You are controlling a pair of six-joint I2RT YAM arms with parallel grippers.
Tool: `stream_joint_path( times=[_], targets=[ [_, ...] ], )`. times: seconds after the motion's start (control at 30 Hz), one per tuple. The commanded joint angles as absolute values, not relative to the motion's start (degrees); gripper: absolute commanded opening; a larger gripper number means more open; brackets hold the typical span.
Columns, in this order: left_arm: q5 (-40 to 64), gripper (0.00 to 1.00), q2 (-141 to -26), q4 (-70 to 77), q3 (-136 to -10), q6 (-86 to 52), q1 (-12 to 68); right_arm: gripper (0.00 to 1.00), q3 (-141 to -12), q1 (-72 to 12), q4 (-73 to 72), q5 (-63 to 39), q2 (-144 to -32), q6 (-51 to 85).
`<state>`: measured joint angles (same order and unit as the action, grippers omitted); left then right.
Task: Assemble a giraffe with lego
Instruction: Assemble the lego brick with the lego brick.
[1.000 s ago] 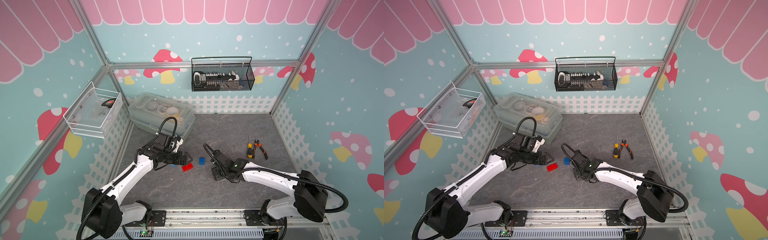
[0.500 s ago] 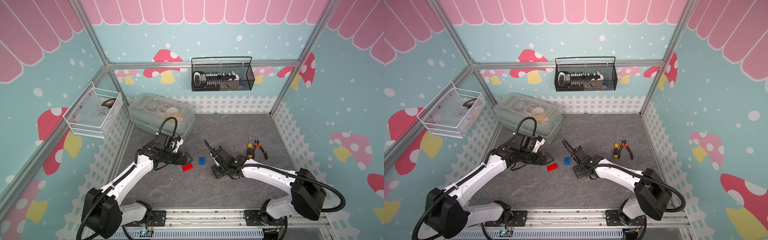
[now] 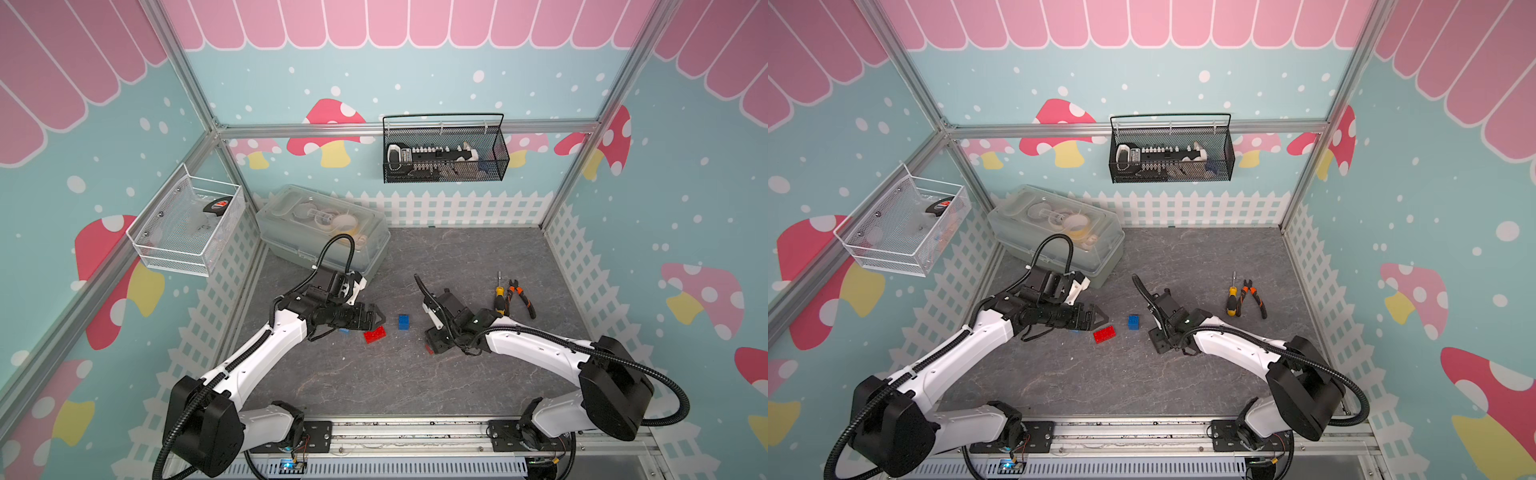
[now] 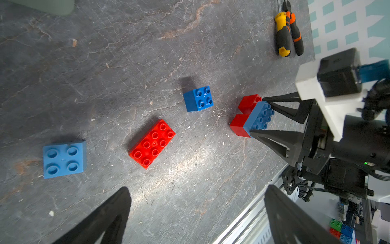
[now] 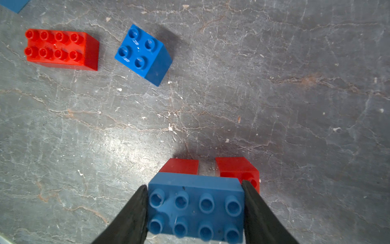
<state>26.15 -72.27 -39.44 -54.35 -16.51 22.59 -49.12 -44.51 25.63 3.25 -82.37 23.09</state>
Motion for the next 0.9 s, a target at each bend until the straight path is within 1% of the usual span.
stream_joint_path(
  times=[0.0, 0.43, 0.87],
  targets=[
    [25.47, 0.99, -72.06, -39.80, -54.14, -16.08, 22.82, 0.44, -47.77, -43.98, 24.53, 2.29, -82.27, 21.71],
    [25.35, 0.99, -71.89, -39.75, -54.05, -16.08, 22.94, 0.44, -45.53, -42.47, 22.76, 0.81, -82.67, 21.01],
    [25.38, 0.99, -72.25, -39.73, -54.14, -16.04, 22.94, 0.43, -43.04, -41.92, 22.02, -0.03, -79.72, 20.83]
  ],
)
